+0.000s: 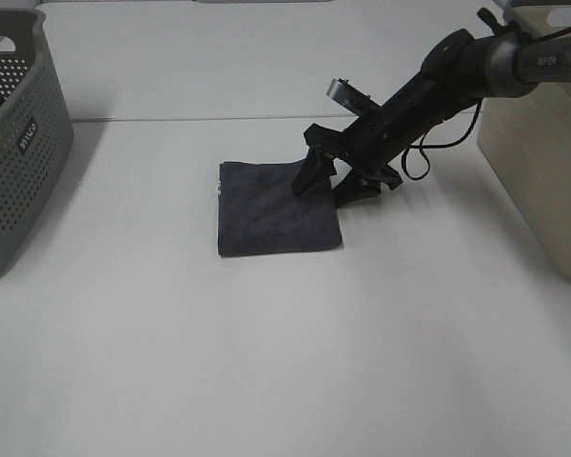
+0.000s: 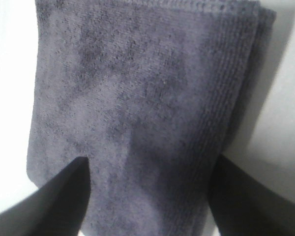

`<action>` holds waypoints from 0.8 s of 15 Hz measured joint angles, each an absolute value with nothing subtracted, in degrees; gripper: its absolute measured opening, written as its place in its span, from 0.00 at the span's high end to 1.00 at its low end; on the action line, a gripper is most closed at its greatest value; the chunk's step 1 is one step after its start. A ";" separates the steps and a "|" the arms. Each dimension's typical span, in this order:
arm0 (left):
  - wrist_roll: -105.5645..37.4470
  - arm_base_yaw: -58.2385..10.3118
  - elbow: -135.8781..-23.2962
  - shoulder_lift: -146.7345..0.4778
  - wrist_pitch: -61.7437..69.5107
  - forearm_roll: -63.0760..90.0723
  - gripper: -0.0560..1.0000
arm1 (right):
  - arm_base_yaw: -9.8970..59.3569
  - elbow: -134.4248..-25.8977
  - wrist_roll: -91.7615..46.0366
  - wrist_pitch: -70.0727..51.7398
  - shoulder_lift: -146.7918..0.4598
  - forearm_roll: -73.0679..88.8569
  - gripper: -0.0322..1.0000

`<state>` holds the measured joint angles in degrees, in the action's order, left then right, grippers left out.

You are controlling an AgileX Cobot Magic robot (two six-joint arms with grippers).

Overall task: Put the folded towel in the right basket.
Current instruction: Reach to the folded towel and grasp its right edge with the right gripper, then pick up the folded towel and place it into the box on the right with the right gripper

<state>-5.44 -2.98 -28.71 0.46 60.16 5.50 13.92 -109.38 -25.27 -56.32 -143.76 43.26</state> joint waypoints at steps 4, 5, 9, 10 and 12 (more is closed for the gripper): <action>-5.44 -2.98 -28.71 0.46 60.16 5.50 0.02 | 13.92 -109.38 -25.61 -55.58 -144.67 42.34 0.88; -5.44 -2.98 -28.71 0.46 60.16 5.50 0.02 | 13.92 -109.38 -25.61 -55.58 -144.67 42.34 0.91; -5.44 -2.98 -28.71 0.46 60.16 5.50 0.02 | 13.92 -109.21 -25.61 -56.84 -139.69 40.74 0.91; -5.44 -2.98 -28.71 0.46 60.16 5.50 0.02 | 13.92 -109.21 -25.61 -57.75 -137.11 40.11 0.91; -5.44 -2.98 -28.71 0.46 60.16 5.50 0.02 | 13.92 -109.21 -25.67 -59.01 -131.26 38.50 0.91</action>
<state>-5.44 -2.98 -28.71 0.46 60.16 5.50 13.92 -109.21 -25.67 -59.01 -131.26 38.50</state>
